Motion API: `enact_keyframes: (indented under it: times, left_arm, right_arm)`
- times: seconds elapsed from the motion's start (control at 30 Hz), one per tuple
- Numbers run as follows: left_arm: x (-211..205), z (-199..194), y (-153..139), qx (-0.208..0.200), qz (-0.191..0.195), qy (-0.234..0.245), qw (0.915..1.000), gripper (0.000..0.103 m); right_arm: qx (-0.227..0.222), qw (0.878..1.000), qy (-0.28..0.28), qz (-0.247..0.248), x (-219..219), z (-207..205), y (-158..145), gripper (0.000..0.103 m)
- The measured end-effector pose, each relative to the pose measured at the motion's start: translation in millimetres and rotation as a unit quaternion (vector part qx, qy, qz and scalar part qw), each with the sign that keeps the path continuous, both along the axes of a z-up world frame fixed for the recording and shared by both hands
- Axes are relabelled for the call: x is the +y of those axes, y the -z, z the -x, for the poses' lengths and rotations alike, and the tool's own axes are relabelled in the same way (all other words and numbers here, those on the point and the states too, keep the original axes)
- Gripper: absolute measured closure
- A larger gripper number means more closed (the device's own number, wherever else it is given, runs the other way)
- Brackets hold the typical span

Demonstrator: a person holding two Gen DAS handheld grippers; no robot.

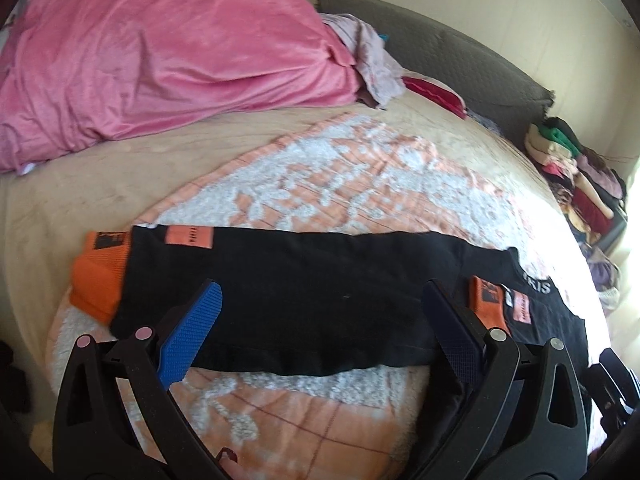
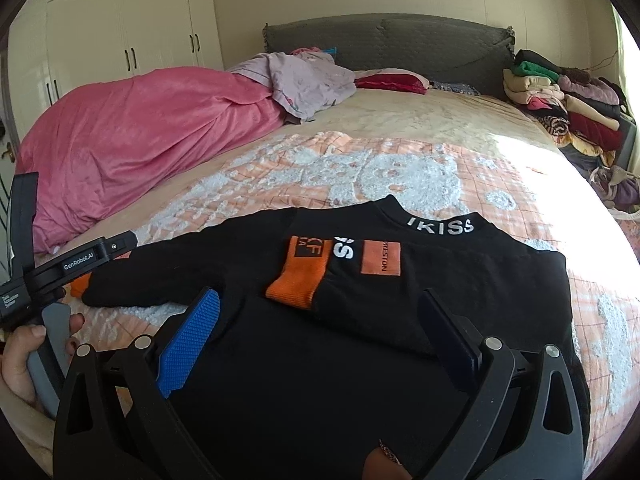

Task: Fold small clothes
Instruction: 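Move the left gripper to the orange cuff of the other sleeve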

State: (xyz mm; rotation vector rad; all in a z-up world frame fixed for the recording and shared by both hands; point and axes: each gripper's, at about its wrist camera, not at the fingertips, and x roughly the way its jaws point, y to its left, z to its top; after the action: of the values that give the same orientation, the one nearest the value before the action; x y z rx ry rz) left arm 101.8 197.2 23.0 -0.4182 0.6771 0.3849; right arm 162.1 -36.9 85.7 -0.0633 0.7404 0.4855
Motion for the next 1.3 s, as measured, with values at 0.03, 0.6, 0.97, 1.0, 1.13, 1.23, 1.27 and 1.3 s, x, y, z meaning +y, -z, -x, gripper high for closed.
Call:
enact_keyframes:
  times: [0.03,0.6,0.97,1.0,1.13,1.23,1.27,1.3]
  left_arm:
    - [3.7,2.8,0.1,0.0,0.0,-0.013,0.9999,0.01]
    - [66.3,48.8,20.6,0.023,0.077,-0.205,0.9754,0.01]
    - [94.4,52.0,46.1,0.041,0.144,-0.23,0.9617,0.01]
    - [96.1,51.9,48.1,0.041,0.148,-0.23,0.961,0.01]
    - [104.4,50.2,54.1,0.041,0.16,-0.231,0.9588,0.01]
    - [107.6,50.6,53.4,0.021,0.159,-0.229,0.9601,0.02]
    - [108.4,49.9,52.6,0.02,0.156,-0.229,0.9607,0.031]
    - [108.4,48.9,51.5,0.019,0.15,-0.228,0.9618,0.039]
  right_arm:
    - [0.0,1.0,-0.003,-0.002,3.1,-0.8,-0.9,0.005]
    - [0.009,0.997,-0.076,-0.011,59.0,-2.2,-14.8,0.005]
    - [0.043,0.987,-0.151,0.024,115.7,6.7,3.3,0.005]
    - [0.045,0.987,-0.151,0.029,117.5,6.8,6.1,0.005]
    - [0.056,0.987,-0.146,0.033,117.9,6.2,16.1,0.005]
    - [0.056,0.989,-0.137,0.032,112.8,5.1,18.9,0.005]
    - [0.057,0.989,-0.133,0.029,110.0,4.0,19.2,0.005]
    - [0.057,0.99,-0.128,0.026,107.0,3.0,19.3,0.005]
